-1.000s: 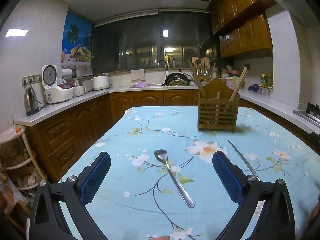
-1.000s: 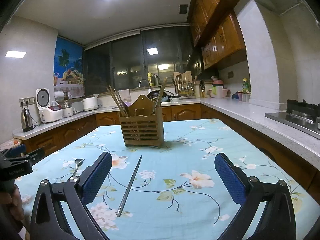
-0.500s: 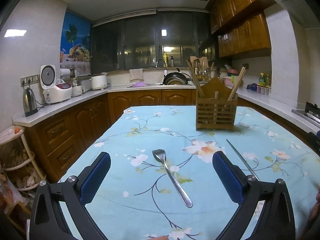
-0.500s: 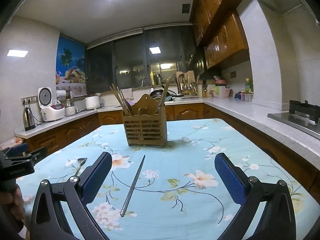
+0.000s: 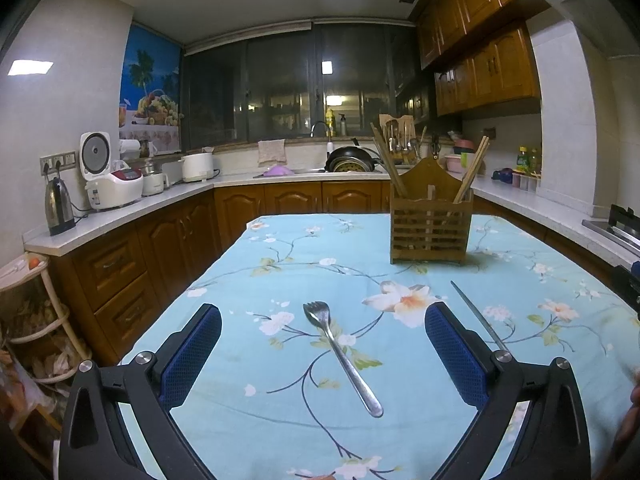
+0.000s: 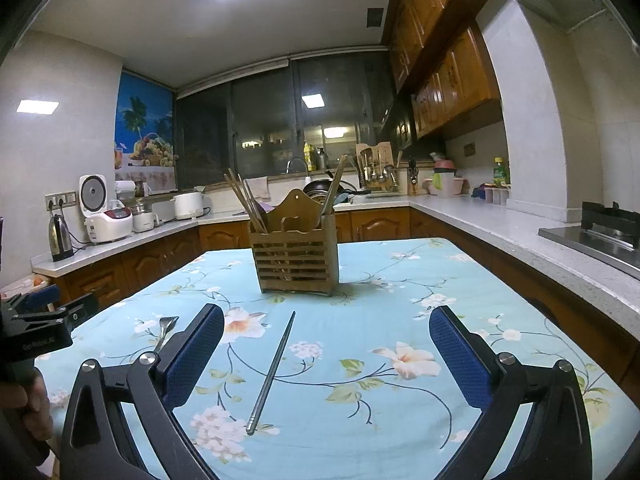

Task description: Organize utensils

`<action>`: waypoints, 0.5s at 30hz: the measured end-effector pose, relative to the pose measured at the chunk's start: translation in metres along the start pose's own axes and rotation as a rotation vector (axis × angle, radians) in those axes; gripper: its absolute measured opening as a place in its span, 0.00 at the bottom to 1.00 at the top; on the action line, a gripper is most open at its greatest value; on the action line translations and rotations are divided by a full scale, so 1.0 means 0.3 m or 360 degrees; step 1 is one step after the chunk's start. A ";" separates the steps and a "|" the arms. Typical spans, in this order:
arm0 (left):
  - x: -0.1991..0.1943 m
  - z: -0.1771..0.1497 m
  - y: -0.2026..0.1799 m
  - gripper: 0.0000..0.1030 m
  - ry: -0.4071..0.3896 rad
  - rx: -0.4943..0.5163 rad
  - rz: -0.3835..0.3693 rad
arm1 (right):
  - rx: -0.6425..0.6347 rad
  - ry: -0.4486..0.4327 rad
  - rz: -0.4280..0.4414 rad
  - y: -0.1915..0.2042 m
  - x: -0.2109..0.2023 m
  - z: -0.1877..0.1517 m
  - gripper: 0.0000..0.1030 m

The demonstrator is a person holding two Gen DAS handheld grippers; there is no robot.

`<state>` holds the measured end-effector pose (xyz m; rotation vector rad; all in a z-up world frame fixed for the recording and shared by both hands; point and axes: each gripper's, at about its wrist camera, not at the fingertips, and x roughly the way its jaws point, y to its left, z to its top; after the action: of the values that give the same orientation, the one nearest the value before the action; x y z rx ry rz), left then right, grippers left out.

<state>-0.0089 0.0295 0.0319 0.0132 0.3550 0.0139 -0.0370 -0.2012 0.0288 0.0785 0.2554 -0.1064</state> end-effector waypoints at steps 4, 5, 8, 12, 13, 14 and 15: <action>-0.003 0.002 0.000 0.99 -0.0011 -0.0006 0.0006 | 0.0000 -0.0003 0.0002 0.001 0.000 0.003 1.00; -0.004 0.001 -0.001 0.99 -0.0015 -0.0007 0.0009 | -0.0001 -0.0005 0.0004 0.003 -0.001 0.004 1.00; -0.003 0.000 -0.002 0.99 -0.0012 -0.0008 0.0000 | 0.0001 -0.0010 0.0012 0.013 -0.007 0.007 1.00; -0.005 -0.001 -0.005 0.99 -0.0008 -0.0003 0.0001 | 0.0001 -0.0014 0.0019 0.014 -0.009 0.011 1.00; -0.005 0.000 -0.004 0.99 -0.0008 -0.0003 0.0002 | 0.0002 -0.0013 0.0018 0.010 -0.008 0.010 1.00; -0.005 -0.001 -0.005 0.99 -0.0009 -0.0004 0.0001 | 0.0004 -0.0014 0.0019 0.009 -0.008 0.010 1.00; -0.005 -0.001 -0.005 0.99 -0.0009 -0.0003 0.0001 | 0.0005 -0.0017 0.0021 0.014 -0.010 0.011 1.00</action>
<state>-0.0105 0.0279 0.0320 0.0114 0.3492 0.0148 -0.0386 -0.1970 0.0331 0.0829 0.2442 -0.0944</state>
